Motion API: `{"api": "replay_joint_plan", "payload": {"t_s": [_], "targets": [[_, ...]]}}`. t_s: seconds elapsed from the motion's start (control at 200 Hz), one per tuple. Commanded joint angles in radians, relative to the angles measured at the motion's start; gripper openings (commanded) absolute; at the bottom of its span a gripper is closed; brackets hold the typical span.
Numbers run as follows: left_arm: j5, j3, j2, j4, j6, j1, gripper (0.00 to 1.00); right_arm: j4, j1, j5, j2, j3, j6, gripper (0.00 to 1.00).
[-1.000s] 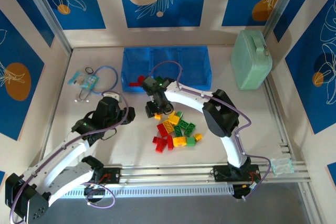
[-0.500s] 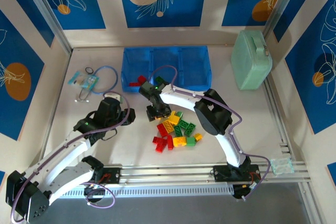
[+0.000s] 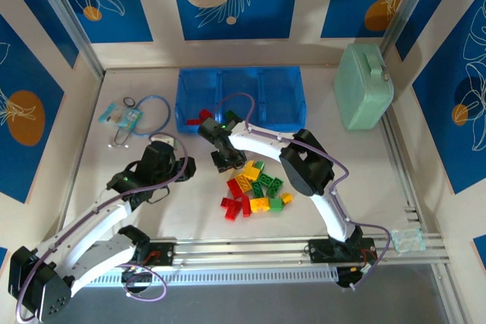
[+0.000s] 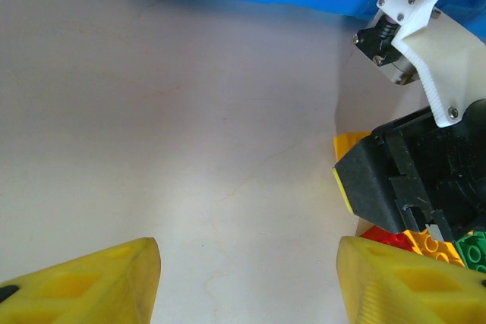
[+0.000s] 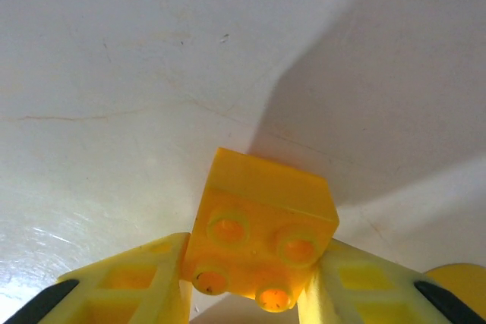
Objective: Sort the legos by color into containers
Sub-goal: Pick up the lego from the center of the table, then place the lego in the container.
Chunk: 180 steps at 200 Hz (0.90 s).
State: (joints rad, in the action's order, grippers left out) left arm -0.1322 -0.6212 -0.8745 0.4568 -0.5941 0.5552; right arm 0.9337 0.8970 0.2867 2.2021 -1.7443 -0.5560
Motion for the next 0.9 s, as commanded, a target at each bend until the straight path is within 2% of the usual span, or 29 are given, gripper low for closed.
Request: {"api": "replay_joint_plan", "payload": {"t_s": [0.0, 0.205, 0.465, 0.71, 0.896], "targets": [[-0.004, 0.006, -0.003, 0.001, 0.004, 0.011, 0.62, 0.046, 0.0, 0.047, -0.087, -0.033, 0.009, 0.36], [-0.005, 0.007, -0.029, -0.02, -0.004, 0.053, 0.62, 0.066, -0.081, 0.117, -0.247, -0.024, 0.053, 0.36], [-0.04, -0.017, -0.162, -0.084, -0.028, 0.209, 0.62, 0.034, -0.344, 0.079, -0.353, 0.037, 0.115, 0.36], [-0.067, -0.043, -0.287, -0.126, -0.068, 0.358, 0.63, 0.013, -0.514, 0.024, -0.244, -0.025, 0.168, 0.36], [-0.074, -0.038, -0.323, -0.135, -0.106, 0.425, 0.64, 0.046, -0.552, 0.018, -0.111, -0.169, 0.202, 0.37]]}}
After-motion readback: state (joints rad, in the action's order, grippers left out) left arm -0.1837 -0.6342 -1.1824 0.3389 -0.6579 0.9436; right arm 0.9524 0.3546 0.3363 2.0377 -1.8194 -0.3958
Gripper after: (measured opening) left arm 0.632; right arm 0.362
